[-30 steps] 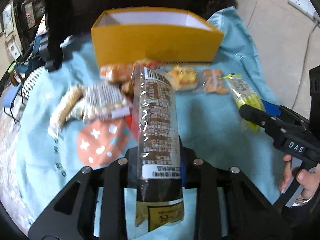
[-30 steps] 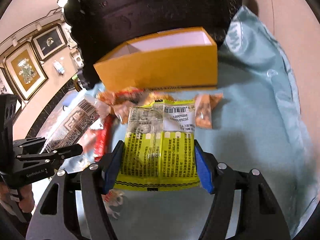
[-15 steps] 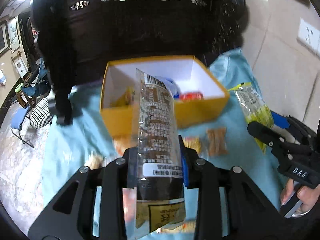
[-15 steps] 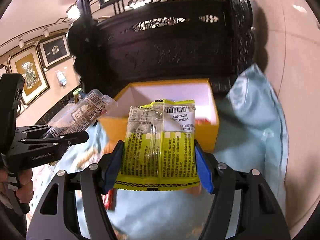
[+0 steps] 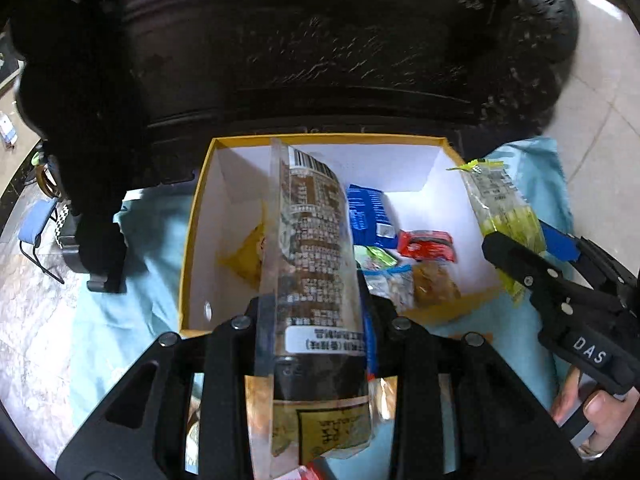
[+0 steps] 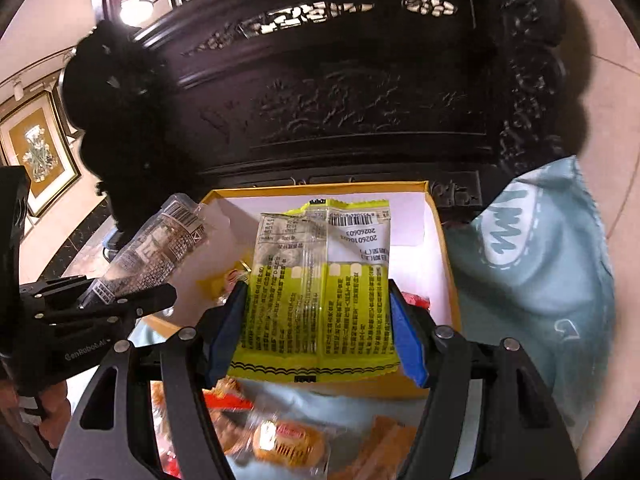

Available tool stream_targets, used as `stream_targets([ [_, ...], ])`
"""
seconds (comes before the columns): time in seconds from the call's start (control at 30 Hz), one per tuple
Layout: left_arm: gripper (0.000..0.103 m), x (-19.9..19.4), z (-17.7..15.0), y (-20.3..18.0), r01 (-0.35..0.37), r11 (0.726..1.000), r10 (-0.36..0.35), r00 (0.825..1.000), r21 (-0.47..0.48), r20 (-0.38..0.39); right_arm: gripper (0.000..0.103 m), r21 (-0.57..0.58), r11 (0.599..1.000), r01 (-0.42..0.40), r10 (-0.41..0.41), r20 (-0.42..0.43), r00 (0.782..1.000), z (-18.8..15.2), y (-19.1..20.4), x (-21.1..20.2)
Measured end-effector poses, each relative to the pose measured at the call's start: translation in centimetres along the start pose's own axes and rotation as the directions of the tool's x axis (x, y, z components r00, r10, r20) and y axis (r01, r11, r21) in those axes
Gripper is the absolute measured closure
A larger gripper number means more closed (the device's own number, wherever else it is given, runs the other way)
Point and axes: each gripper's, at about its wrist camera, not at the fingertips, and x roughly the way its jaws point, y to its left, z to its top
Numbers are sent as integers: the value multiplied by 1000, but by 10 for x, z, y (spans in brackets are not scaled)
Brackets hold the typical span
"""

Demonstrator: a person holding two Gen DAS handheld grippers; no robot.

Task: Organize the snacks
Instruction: 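Carry both bags into the yellow box, release them, and move back, then grasp the clear rice bar with red label using the right gripper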

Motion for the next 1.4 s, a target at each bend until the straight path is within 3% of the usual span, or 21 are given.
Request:
stream_targets([
  [0.13,68,26,14,7,-13,999,12,999,-30,-29,34,21,1000,13,-12,-30,999,3,-4,23],
  [0.2,43,33,19,9,-17,999,16,1000,-46,-23,30,23,999,27,-26,-61,998,5,-6,35],
  [0.23,24,34,20,10,-18,999,17,1000,-47,-16,26,27,998,50,-48,-68,997,6,-8,38],
  [0.27,20,34,21,11,-29,998,29,1000,-47,-7,24,35,998,58,-56,-59,997,6,-10,38],
  [0.47,19,31,12,14,-41,998,40,999,-45,-19,23,57,998,17,-16,-21,1000,-4,-10,23],
  [0.67,17,2,-10,10,-49,999,49,999,-7,-17,22,34,999,3,-2,-19,1000,-26,0,-2],
  [0.8,14,-24,-30,8,-52,999,52,999,12,-4,10,62,998,-15,15,-2,1000,-49,-1,-31],
  [0.97,13,-59,-70,9,-53,998,52,999,27,15,8,122,991,-50,47,28,999,-85,-5,-63],
  [1.27,8,-90,-144,1,-29,998,28,1000,63,10,7,188,977,-96,107,-49,993,-151,-3,-84],
  [1.4,8,-86,-184,2,-20,997,23,999,74,-42,7,103,989,-106,117,-111,987,-182,12,-89],
])
